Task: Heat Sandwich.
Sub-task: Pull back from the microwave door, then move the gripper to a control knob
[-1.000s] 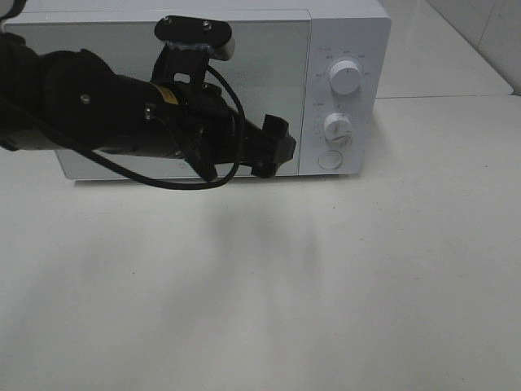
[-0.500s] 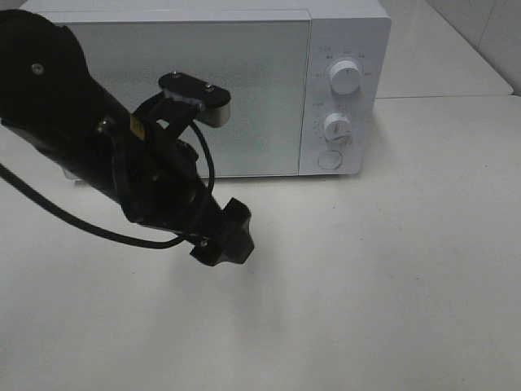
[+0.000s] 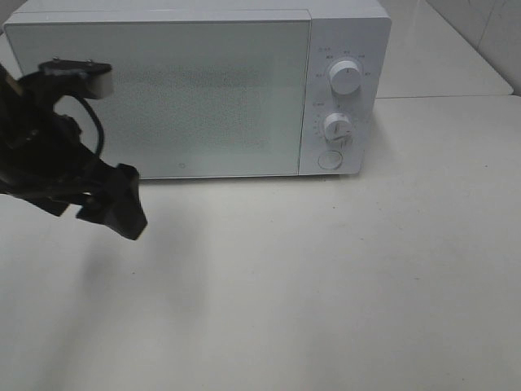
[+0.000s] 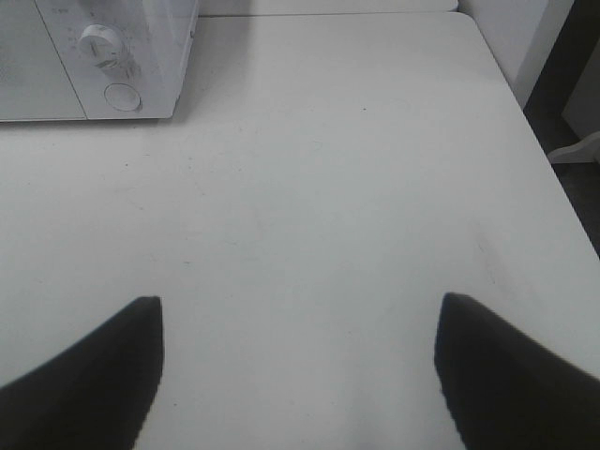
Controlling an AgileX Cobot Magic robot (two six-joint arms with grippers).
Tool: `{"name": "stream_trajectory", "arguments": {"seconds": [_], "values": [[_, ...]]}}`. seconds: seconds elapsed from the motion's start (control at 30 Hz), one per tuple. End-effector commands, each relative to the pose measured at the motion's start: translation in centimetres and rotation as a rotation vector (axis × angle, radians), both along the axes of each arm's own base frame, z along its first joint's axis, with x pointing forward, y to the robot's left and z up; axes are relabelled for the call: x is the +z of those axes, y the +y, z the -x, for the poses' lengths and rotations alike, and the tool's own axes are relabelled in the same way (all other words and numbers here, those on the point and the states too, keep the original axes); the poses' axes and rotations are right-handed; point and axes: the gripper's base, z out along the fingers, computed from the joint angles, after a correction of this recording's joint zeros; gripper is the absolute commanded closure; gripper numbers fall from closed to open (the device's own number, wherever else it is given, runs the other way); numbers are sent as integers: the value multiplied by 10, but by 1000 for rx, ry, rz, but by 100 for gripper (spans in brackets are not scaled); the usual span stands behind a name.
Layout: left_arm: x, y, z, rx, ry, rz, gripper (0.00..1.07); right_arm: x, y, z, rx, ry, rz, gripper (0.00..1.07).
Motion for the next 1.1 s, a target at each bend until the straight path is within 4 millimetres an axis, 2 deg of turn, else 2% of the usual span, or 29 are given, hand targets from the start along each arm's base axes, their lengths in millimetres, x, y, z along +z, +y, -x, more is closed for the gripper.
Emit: {"name": "stream_trajectory", "arguments": {"seconds": [0.03, 0.1, 0.17, 0.2, 0.23, 0.3, 0.47, 0.6, 0.7, 0.73, 0.87, 0.9, 0.93, 1.07, 1.1], "values": [[11, 26, -2, 79, 9, -5, 5, -1, 0, 3, -5, -25, 8, 31], [13, 33, -2, 99, 12, -5, 5, -1, 0, 3, -5, -25, 8, 31], [21, 48, -2, 143, 4, -6, 5, -1, 0, 3, -5, -25, 8, 31], [28, 64, -1, 199, -8, -9, 5, -1, 0, 3, -5, -25, 8, 31], [28, 64, -1, 199, -8, -9, 5, -1, 0, 3, -5, -25, 8, 31], [37, 84, 0, 283, -27, -16, 5, -1, 0, 3, -5, -25, 8, 31], [54, 106, 11, 375, -63, -22, 5, -1, 0, 3, -5, -25, 8, 31], [66, 109, 19, 379, -110, -25, 5, -1, 0, 3, -5, -25, 8, 31], [73, 113, 35, 389, -162, -43, 5, -1, 0, 3, -5, -25, 8, 31], [73, 113, 35, 389, -162, -43, 5, -1, 0, 3, -5, -25, 8, 31], [65, 119, 60, 410, -168, -79, 5, -1, 0, 3, -5, -25, 8, 31], [65, 119, 60, 410, -168, -79, 5, -1, 0, 3, -5, -25, 8, 31], [60, 120, 71, 409, -167, -85, 5, -1, 0, 3, -5, -25, 8, 31], [57, 121, 87, 410, -179, -82, 5, -1, 0, 3, -5, -25, 8, 31], [55, 122, 97, 411, -190, -79, 5, -1, 0, 3, -5, -25, 8, 31]]}}
